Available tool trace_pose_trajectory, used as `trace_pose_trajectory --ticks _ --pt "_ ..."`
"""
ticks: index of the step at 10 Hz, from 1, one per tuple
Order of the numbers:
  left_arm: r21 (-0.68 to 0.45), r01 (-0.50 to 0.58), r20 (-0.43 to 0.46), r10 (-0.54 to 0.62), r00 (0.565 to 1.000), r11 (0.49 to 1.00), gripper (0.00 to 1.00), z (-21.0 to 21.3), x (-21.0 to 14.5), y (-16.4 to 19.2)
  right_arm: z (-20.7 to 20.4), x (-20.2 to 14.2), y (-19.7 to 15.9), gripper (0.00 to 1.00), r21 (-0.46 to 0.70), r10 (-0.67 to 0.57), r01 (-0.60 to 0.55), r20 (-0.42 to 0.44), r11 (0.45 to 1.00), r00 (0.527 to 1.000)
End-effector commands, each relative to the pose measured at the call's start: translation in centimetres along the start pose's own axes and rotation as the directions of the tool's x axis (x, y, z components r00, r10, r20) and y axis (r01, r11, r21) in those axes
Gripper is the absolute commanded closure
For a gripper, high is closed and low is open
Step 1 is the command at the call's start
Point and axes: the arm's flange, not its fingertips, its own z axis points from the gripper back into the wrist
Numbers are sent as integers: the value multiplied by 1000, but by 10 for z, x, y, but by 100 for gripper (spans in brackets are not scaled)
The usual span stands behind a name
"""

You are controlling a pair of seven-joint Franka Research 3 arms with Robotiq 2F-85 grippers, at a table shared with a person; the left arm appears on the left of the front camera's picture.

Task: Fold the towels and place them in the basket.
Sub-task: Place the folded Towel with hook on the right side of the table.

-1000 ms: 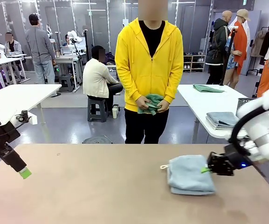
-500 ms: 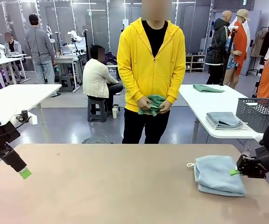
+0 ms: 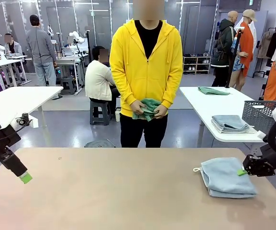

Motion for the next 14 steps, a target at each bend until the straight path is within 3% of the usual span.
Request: trace_pose_trajectory --ticks 1,3,4,6,7,8,11,14 --pt "12 -1 2 1 1000 1000 0 -1 1 1 6 5 7 40 -79 5 -6 -1 997 1000" --pt "12 -1 2 1 1000 1000 0 -1 1 1 19 2 15 6 -113 29 -28 9 993 1000" --pt "12 -1 2 1 1000 1000 0 -1 1 1 28 -1 18 0 -141 45 -44 3 989 999" --pt "12 -1 2 1 1000 1000 0 -1 1 1 53 -2 35 0 -172 79 -71 43 982 996" --pt "12 -1 2 1 1000 1000 0 -1 1 1 60 -3 47 9 -201 107 -96 44 975 993" --pt "12 -1 2 1 1000 1000 0 -1 1 1 64 -4 57 0 -208 130 -118 46 971 990" --pt "12 -1 2 1 1000 1000 0 -1 1 1 59 0 72 0 -230 161 -146 46 962 986" --pt "12 -1 2 1 1000 1000 0 -1 1 1 70 1 63 0 -201 166 -154 49 968 985"
